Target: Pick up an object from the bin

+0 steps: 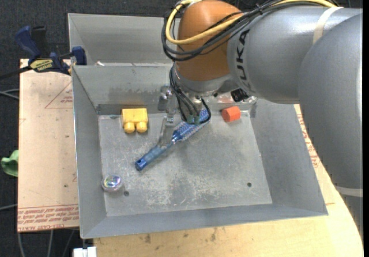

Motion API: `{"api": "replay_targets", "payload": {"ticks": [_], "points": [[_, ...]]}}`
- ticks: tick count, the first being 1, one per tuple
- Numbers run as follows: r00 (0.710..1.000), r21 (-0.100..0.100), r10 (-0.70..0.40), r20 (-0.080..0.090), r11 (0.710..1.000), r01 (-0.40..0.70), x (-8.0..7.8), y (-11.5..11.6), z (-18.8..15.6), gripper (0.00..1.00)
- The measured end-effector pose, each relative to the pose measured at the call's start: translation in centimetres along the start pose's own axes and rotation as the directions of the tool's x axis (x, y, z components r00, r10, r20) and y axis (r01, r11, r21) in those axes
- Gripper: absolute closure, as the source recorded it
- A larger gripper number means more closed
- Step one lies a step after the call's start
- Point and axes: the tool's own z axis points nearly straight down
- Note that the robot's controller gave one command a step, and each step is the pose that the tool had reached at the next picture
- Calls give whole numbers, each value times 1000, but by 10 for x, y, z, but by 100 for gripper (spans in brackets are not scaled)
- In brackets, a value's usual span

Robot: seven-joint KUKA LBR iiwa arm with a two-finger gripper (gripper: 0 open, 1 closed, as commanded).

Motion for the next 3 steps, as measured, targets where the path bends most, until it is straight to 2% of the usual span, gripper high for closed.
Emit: {"api": "replay_targets", "payload": {"ticks": [1,2,3], "points": [[994,-1,-114,3,994,114,30,-64,120,0],[993,-2,-115,4,993,115,29,-62,117,100],[985,-1,-174,11,985,174,18,-60,-21,100]]}}
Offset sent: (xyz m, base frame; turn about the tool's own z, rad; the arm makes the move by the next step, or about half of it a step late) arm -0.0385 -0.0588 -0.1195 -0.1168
